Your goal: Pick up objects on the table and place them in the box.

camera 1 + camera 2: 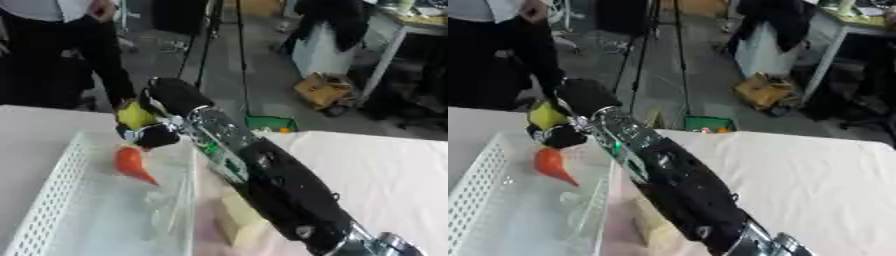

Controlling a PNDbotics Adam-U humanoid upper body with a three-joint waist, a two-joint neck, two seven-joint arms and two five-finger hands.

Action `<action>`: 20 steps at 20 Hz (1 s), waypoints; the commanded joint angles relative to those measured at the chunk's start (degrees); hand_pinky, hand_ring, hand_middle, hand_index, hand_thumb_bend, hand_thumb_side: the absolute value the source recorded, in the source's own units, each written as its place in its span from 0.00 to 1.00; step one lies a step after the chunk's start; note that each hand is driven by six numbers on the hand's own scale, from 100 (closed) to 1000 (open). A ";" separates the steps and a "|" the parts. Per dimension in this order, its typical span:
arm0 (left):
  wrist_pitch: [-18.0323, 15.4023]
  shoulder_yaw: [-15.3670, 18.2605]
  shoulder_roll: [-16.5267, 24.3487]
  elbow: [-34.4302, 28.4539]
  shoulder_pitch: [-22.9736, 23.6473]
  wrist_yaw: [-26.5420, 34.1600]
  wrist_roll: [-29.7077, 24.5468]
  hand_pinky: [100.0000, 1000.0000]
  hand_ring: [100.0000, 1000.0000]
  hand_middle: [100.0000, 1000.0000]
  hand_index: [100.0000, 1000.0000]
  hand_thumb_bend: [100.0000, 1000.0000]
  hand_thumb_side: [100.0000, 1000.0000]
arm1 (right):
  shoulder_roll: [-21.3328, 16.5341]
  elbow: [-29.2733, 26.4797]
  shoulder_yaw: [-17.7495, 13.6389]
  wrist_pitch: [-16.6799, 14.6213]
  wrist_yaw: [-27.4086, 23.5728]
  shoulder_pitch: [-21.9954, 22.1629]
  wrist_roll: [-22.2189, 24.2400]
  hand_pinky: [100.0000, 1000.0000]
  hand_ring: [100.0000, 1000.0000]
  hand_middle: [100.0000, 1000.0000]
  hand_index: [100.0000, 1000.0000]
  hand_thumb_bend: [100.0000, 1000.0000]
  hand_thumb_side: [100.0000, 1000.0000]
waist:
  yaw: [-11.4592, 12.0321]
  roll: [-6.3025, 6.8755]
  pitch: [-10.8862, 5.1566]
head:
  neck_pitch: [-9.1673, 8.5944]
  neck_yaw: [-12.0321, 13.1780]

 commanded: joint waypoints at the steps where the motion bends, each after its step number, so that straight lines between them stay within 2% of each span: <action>1: 0.02 -0.12 0.25 -0.85 -0.97 0.12 0.19 0.95 0.93 1.00 0.93 0.00 1.00 | 0.25 0.33 -0.54 -0.44 1.04 -0.75 -0.38 0.79 0.53 0.09 0.28 0.34 0.57 | 0.05 0.48 -0.93 | -0.35 -0.09; 7: 0.17 -0.12 0.26 -0.85 -1.03 0.11 0.16 0.95 0.93 1.00 0.93 0.00 1.00 | 0.90 -0.05 0.26 -1.13 1.79 -0.38 0.59 0.78 0.55 0.11 0.30 0.32 0.60 | -0.05 0.25 -0.96 | 0.11 -0.10; 8: 0.17 -0.14 0.25 -0.85 -1.06 0.13 0.15 0.95 0.93 1.00 0.93 0.00 1.00 | 1.04 -0.06 0.54 -1.50 1.85 -0.29 1.02 0.79 0.61 0.17 0.37 0.32 0.71 | 0.00 0.20 -0.95 | 0.23 -0.12; 9: 0.17 -0.15 0.25 -0.85 -1.10 0.15 0.15 0.95 0.93 1.00 0.93 0.00 1.00 | 1.16 -0.06 0.75 -1.96 1.92 -0.23 1.69 0.79 0.61 0.17 0.37 0.32 0.71 | 0.03 0.17 -0.94 | 0.33 -0.13; 10: 0.18 -0.15 0.24 -0.85 -1.13 0.16 0.15 0.95 0.93 1.00 0.93 0.00 1.00 | 1.26 -0.09 0.92 -2.43 1.97 -0.18 2.42 0.81 0.68 0.26 0.49 0.41 0.85 | 0.06 0.15 -0.93 | 0.40 -0.16; 11: 0.18 -0.15 0.23 -0.85 -1.15 0.18 0.15 0.95 0.93 1.00 0.93 0.00 1.00 | 1.35 -0.14 1.14 -3.15 1.94 -0.14 3.47 0.81 0.68 0.26 0.49 0.35 0.85 | 0.08 0.13 -0.93 | 0.47 -0.18; 12: 0.18 -0.14 0.23 -0.85 -1.15 0.19 0.16 0.95 0.93 1.00 0.93 0.00 1.00 | 1.40 -0.28 1.23 -3.75 1.87 -0.14 4.39 0.81 0.71 0.30 0.53 0.41 0.91 | 0.08 0.12 -0.92 | 0.54 -0.19; 15: 0.21 -0.14 0.21 -0.85 -1.19 0.21 0.20 0.95 0.93 1.00 0.93 0.00 1.00 | 1.42 -0.73 1.33 -5.10 1.88 -0.17 6.56 0.82 0.72 0.31 0.55 0.42 0.92 | 0.04 0.09 -0.92 | 0.66 -0.15; 16: 0.21 -0.15 0.21 -0.85 -1.21 0.21 0.21 0.94 0.93 1.00 0.92 0.00 1.00 | 1.44 -0.77 1.43 -5.50 1.86 -0.14 7.22 0.86 0.81 0.49 0.76 0.56 1.00 | 0.04 0.07 -0.92 | 0.67 -0.16; 19: 0.21 -0.15 0.18 -0.85 -1.26 0.21 0.17 0.94 0.93 1.00 0.92 0.00 1.00 | 1.36 -0.73 1.69 -8.06 1.62 -0.10 11.04 0.88 0.84 0.53 0.81 0.57 1.00 | 0.00 0.05 -0.89 | 0.79 -0.15; 20: 0.22 -0.14 0.18 -0.85 -1.27 0.21 0.17 0.95 0.93 1.00 0.92 0.00 1.00 | 1.32 -0.83 1.57 -8.62 1.52 -0.10 12.06 0.89 0.86 0.55 0.82 0.61 1.00 | -0.02 0.04 -0.89 | 0.86 -0.14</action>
